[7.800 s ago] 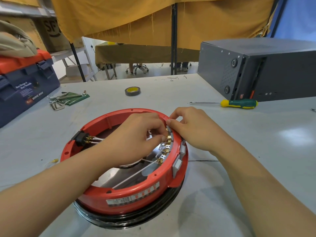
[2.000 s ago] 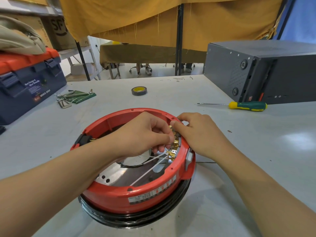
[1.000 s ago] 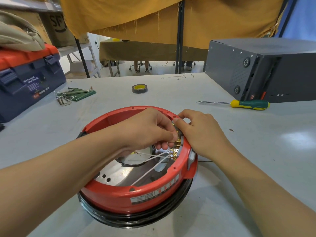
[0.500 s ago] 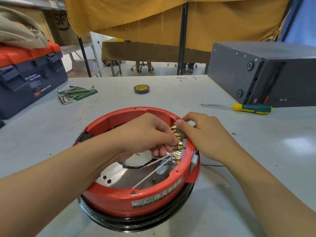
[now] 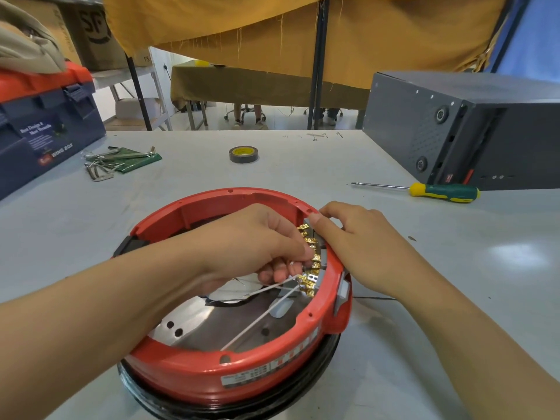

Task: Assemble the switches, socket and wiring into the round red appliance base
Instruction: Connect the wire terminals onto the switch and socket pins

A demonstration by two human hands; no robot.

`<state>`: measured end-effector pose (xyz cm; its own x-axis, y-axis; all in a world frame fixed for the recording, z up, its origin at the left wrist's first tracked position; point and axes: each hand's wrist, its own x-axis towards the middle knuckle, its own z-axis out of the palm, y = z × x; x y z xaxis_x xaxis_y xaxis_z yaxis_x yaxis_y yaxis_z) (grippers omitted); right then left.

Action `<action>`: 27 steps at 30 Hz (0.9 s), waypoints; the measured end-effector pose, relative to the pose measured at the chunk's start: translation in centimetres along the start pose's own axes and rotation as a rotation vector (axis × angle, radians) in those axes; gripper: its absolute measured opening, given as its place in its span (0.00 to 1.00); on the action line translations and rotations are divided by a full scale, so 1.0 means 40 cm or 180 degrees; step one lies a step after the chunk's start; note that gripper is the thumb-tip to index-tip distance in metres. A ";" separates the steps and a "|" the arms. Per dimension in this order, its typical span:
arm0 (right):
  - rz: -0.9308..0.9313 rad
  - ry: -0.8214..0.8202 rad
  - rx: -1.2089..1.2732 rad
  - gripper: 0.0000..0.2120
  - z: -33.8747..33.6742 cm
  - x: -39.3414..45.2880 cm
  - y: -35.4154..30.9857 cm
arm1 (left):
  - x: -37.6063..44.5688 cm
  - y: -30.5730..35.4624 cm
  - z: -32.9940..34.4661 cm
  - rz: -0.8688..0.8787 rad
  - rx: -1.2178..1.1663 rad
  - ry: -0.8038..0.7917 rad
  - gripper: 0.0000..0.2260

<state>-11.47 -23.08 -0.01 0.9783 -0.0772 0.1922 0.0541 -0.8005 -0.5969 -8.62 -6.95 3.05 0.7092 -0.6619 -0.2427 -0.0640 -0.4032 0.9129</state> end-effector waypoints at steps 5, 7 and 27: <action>-0.0011 0.0019 0.0003 0.18 0.002 -0.002 -0.004 | 0.007 -0.005 -0.001 0.0022 -0.0017 0.0025 0.14; 0.0005 0.0020 -0.0008 0.18 0.004 -0.002 -0.006 | 0.010 -0.005 0.001 0.0021 -0.0031 0.0047 0.14; 0.0063 0.0197 -0.0093 0.17 0.012 -0.003 -0.014 | 0.002 -0.001 0.023 0.0080 -0.0168 0.0260 0.14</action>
<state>-11.52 -22.32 -0.06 0.9649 -0.1290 0.2289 0.0282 -0.8154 -0.5783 -9.20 -7.55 2.69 0.7629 -0.6168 -0.1940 -0.0468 -0.3519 0.9349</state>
